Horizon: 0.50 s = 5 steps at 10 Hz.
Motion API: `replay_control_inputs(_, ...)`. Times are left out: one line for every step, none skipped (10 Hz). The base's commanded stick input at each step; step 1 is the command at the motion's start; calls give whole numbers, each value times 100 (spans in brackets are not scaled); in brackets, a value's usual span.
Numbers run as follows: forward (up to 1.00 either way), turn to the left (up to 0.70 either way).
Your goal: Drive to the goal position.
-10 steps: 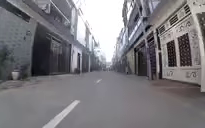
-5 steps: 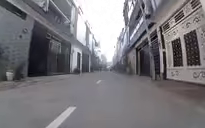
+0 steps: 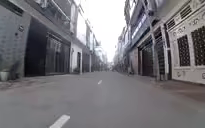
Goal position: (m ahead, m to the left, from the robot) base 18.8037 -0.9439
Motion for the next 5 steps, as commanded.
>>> replay_control_inputs(70,0)
replay_control_inputs(70,0)
replay_control_inputs(70,0)
replay_control_inputs(70,0)
replay_control_inputs(70,0)
